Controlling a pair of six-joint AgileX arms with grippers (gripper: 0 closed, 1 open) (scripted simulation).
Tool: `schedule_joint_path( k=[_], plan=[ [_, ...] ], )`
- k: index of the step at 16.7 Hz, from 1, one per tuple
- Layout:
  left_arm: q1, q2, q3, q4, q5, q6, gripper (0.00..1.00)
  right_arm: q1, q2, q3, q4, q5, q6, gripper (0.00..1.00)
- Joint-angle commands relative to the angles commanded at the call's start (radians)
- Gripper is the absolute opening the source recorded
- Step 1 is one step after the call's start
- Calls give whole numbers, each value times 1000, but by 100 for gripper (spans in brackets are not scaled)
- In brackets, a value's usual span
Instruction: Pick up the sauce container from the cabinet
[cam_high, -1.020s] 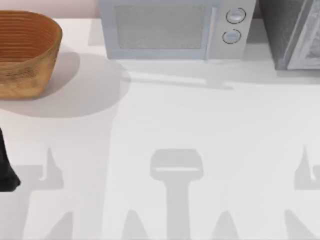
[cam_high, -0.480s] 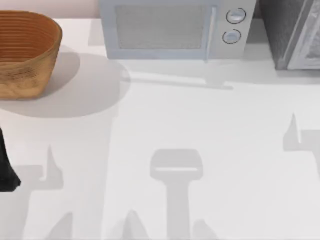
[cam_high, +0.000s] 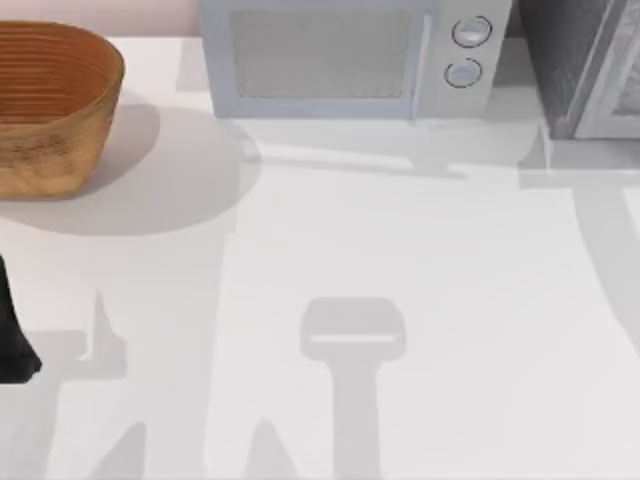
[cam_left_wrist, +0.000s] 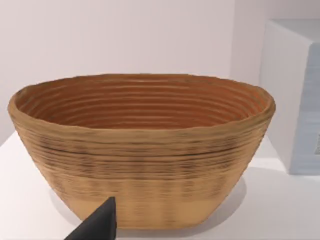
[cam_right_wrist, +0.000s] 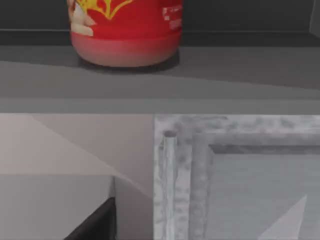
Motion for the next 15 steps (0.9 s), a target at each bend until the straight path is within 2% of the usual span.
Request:
schedule_joint_path(
  k=[4, 7, 15],
  plan=[
    [0, 0, 0, 0, 0, 0, 100, 32, 212, 276, -68, 28, 2, 100],
    [0, 0, 0, 0, 0, 0, 100, 47, 300, 396, -90, 41, 4, 100],
    [0, 0, 0, 0, 0, 0, 100, 49, 323, 429, -93, 45, 5, 100]
  ],
)
